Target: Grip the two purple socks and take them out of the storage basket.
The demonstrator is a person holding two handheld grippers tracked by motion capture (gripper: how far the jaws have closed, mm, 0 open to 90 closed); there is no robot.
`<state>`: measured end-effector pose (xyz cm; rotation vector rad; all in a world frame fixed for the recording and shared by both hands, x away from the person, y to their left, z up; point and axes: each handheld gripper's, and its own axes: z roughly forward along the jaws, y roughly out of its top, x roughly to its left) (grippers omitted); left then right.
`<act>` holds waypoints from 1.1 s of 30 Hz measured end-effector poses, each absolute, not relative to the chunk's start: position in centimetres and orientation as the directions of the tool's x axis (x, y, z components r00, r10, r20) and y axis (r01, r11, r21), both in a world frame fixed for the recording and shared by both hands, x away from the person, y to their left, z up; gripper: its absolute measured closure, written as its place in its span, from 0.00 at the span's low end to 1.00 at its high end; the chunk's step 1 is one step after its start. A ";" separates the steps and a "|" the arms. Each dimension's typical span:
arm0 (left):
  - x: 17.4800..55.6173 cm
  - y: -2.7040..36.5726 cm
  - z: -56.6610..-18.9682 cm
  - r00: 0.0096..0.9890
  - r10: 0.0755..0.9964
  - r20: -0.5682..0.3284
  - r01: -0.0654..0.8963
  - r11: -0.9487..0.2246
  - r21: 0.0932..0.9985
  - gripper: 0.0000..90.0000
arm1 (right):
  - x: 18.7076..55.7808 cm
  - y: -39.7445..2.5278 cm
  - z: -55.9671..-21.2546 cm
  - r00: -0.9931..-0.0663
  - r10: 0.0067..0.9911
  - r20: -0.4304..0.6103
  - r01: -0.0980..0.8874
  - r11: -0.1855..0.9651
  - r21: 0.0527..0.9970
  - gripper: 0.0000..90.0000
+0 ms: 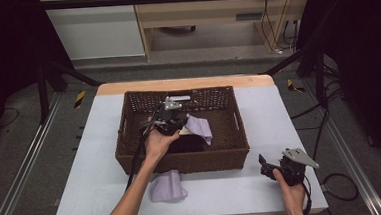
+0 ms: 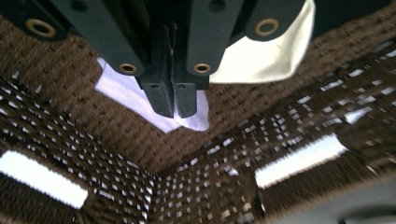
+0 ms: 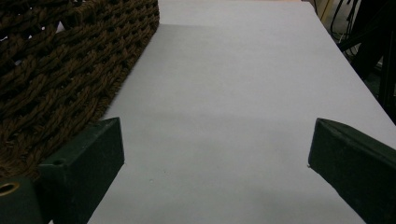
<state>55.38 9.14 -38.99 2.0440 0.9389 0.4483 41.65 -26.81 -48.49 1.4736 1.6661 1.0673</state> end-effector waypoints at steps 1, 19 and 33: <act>55.3 9.2 -38.8 0.658 0.753 -0.023 0.453 -0.370 0.811 0.97 | 41.6 -26.8 -48.5 -0.145 0.989 0.038 0.449 0.031 0.893 0.04; 53.0 11.2 -33.5 0.677 0.736 -0.018 0.321 -0.273 0.907 0.97 | 41.7 -26.9 -48.5 -0.145 0.989 0.040 0.450 0.030 0.892 0.04; 48.8 12.1 -28.4 0.721 0.691 0.043 0.191 -0.259 0.947 0.97 | 41.7 -26.9 -48.5 -0.144 0.989 0.040 0.450 0.030 0.892 0.04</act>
